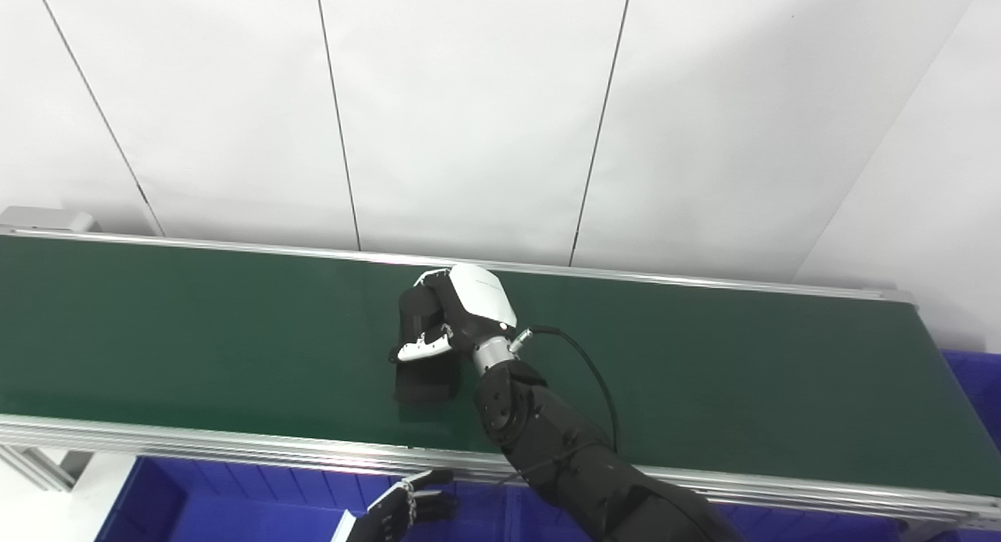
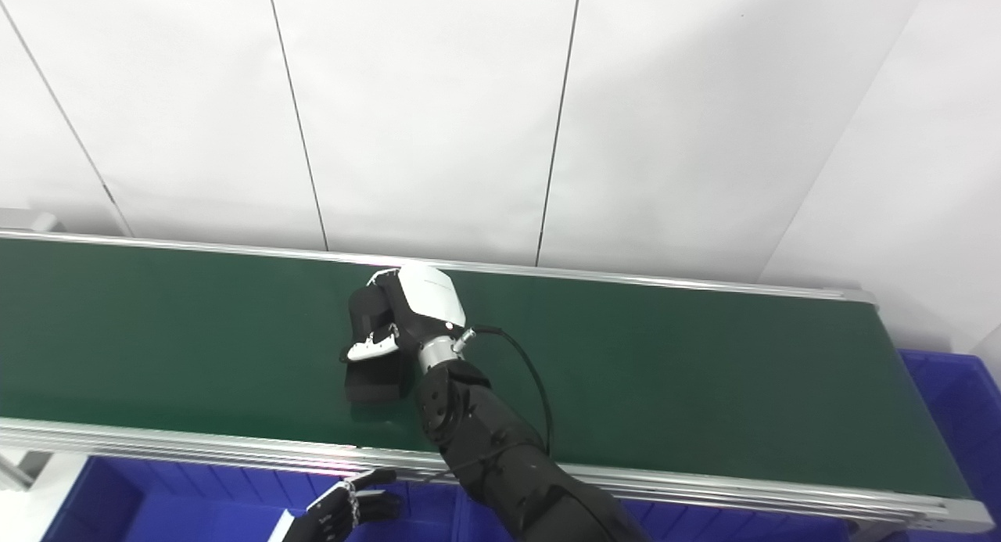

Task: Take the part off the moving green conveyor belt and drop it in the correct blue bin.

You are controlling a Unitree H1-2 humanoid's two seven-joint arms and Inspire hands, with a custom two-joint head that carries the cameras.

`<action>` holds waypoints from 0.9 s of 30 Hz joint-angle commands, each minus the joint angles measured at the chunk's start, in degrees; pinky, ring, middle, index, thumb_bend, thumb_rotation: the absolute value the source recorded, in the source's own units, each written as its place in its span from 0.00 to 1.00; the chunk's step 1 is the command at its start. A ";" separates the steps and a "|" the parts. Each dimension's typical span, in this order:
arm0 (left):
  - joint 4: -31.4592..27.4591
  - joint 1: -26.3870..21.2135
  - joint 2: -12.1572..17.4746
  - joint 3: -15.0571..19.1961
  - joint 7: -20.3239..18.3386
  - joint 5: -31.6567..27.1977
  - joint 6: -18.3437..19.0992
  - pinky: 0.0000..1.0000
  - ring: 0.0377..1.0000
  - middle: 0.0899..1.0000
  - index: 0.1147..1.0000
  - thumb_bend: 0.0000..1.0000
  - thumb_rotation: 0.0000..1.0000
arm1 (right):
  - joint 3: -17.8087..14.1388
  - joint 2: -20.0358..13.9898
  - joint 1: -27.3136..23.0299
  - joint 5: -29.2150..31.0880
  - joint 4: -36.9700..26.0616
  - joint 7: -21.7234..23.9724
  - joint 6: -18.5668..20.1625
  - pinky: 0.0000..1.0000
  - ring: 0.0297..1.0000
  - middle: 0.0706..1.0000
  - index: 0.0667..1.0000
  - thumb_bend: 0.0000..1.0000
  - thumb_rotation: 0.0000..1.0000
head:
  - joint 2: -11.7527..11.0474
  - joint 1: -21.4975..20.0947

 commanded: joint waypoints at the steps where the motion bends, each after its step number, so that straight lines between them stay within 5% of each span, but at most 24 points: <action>1: -2.01 -0.24 -0.07 0.12 -0.38 0.09 -2.26 0.69 0.63 0.65 0.73 0.67 0.29 | -0.55 -0.30 -0.76 -0.09 -2.49 -3.10 -2.92 0.33 0.45 0.53 0.46 0.49 0.00 | -0.01 0.02; 5: -2.04 -0.19 -0.29 0.50 -0.78 -0.30 -2.26 0.64 0.63 0.65 0.74 0.68 0.30 | -1.02 -2.10 2.18 -0.27 -7.64 -4.06 -3.76 0.33 0.43 0.51 0.49 0.49 0.00 | 0.48 0.13; 14: -3.94 0.92 -0.67 1.24 -2.18 -1.23 -2.26 0.74 0.68 0.67 0.74 0.69 0.30 | -4.24 -8.67 17.32 -0.70 -37.52 0.22 0.94 0.31 0.41 0.49 0.51 0.49 0.00 | 3.80 0.28; 22: -5.62 2.00 -0.33 3.97 -4.60 -2.54 -2.26 0.70 0.67 0.68 0.72 0.76 0.28 | -9.45 -15.63 37.03 3.18 -72.77 12.90 8.45 0.30 0.40 0.48 0.51 0.49 0.00 | 8.49 1.25; 27: -6.90 2.22 -0.31 5.69 -6.64 -3.65 -2.26 0.67 0.68 0.69 0.70 0.80 0.28 | -11.61 -18.53 47.21 4.17 -85.83 18.51 11.61 0.31 0.40 0.49 0.50 0.49 0.00 | 11.22 2.04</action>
